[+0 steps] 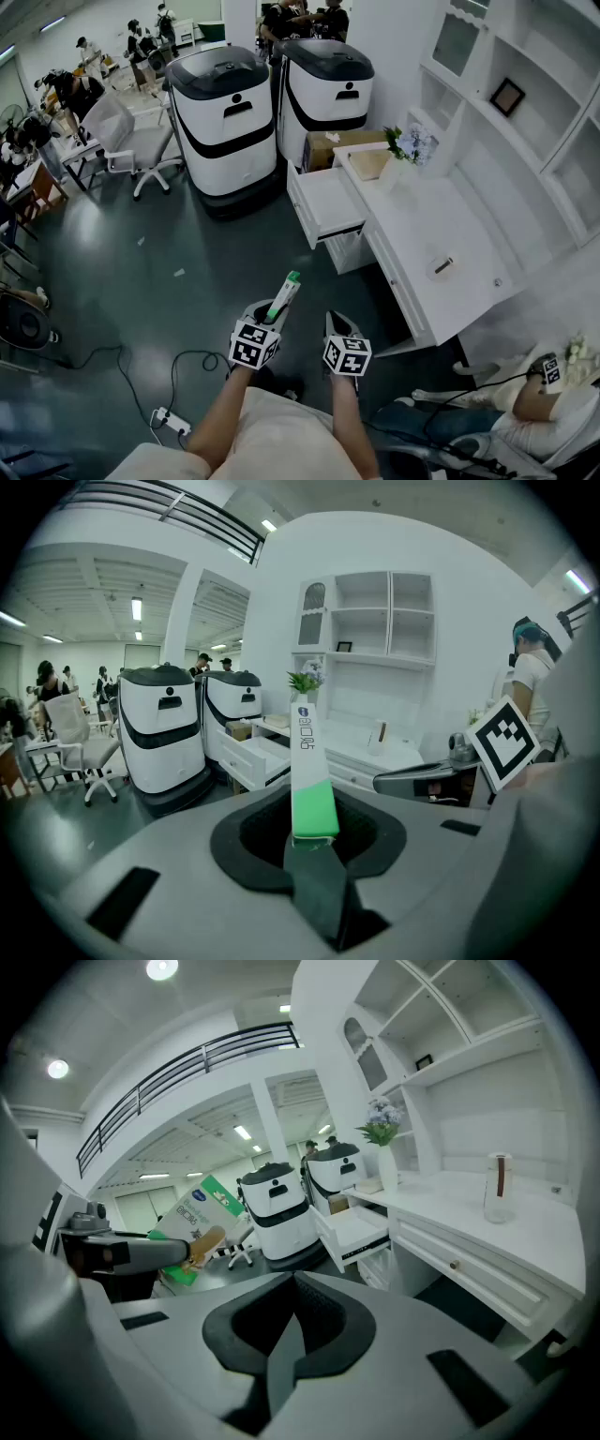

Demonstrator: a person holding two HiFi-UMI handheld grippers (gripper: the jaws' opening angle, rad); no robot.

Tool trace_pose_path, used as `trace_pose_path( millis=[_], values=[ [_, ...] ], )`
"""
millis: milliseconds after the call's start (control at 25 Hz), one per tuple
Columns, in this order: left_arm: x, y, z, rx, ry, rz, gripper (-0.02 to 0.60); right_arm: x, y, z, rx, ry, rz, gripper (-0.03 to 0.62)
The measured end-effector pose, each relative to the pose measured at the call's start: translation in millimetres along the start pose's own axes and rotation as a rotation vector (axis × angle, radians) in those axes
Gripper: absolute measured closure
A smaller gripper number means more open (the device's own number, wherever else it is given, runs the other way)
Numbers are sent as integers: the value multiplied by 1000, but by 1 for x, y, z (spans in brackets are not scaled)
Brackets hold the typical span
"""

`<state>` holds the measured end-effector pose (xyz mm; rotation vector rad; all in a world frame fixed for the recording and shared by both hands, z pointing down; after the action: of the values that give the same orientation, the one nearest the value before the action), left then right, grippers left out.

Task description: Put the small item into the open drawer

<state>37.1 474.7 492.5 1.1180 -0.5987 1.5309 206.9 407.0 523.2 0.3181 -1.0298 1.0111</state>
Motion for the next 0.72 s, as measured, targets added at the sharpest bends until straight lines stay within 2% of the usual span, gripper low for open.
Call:
trace_pose_path(
  millis=[240, 480, 720],
  values=[
    [2, -3, -4, -2, -1, 2, 485, -2, -8, 4, 4, -6, 21, 569],
    [16, 15, -7, -25, 13, -66, 485, 10, -13, 15, 1, 6, 81, 569],
    [7, 36, 16, -4, 36, -52, 485, -4, -16, 44, -5, 0, 126, 569]
  ],
)
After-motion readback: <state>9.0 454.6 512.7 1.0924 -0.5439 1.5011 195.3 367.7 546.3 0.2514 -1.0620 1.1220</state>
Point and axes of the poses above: the fingertips, and each gripper's own axes: z forward along the fingers, y to its left, x out of its underside, the point moved 6 cm from there along -z, backward along the fingers, and after that the axes turned 7 degrees about x, right-handed, at the moved point
